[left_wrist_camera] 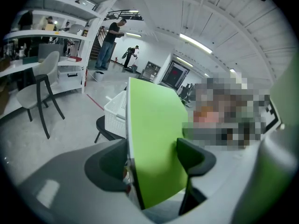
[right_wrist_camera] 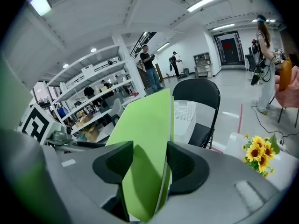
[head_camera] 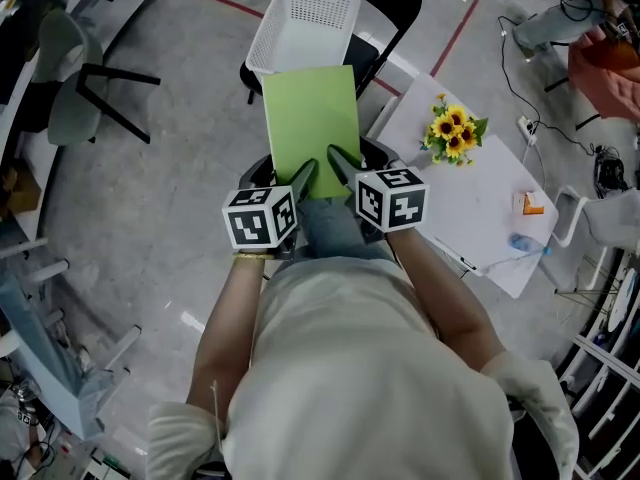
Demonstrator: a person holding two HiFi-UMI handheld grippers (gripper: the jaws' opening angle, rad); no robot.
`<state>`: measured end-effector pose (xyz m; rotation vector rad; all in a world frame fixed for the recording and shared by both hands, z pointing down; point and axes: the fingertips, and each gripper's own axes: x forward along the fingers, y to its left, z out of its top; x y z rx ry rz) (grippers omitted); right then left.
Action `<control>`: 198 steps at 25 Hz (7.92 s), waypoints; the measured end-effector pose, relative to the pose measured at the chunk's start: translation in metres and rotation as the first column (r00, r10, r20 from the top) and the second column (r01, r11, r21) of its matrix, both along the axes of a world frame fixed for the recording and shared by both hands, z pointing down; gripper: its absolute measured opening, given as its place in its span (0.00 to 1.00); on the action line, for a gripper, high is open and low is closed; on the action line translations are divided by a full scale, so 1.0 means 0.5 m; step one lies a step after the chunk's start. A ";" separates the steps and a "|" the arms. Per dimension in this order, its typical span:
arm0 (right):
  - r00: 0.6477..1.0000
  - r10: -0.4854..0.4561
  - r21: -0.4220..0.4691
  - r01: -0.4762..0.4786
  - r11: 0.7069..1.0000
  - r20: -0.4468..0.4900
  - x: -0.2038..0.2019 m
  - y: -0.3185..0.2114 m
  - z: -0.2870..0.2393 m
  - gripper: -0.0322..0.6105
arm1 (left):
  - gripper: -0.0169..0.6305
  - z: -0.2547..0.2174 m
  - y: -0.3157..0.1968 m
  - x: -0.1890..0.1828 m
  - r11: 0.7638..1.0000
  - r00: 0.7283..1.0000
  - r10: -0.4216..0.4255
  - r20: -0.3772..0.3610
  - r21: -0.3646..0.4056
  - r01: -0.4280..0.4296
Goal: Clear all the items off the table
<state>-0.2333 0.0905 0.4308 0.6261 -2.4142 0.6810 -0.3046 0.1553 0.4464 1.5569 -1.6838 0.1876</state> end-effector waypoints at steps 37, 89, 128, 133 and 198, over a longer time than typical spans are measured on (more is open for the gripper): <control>0.997 -0.012 -0.198 -0.004 0.980 -0.082 -0.194 -0.285 0.151 0.39 | 0.54 0.133 -0.292 -0.203 0.979 0.996 0.047 -0.070 -0.193 -0.060; 0.991 -0.080 -0.203 0.057 0.977 -0.107 -0.257 -0.367 0.193 0.26 | 0.19 0.158 -0.381 -0.271 0.971 0.999 0.045 0.019 -0.235 -0.040; 0.994 -0.097 -0.110 0.091 0.990 -0.050 -0.113 -0.127 0.101 0.06 | 0.04 0.055 -0.187 -0.094 0.988 0.993 0.091 0.073 -0.130 -0.081; 0.995 -0.095 -0.088 0.092 0.992 -0.034 -0.083 -0.073 0.088 0.05 | 0.04 0.040 -0.144 -0.052 0.990 0.992 0.101 0.071 -0.109 -0.093; 0.979 0.192 -0.030 -0.194 0.981 -0.064 0.537 -0.239 0.104 0.05 | 0.04 0.053 -0.305 0.498 0.927 0.927 0.366 0.080 -0.126 -0.354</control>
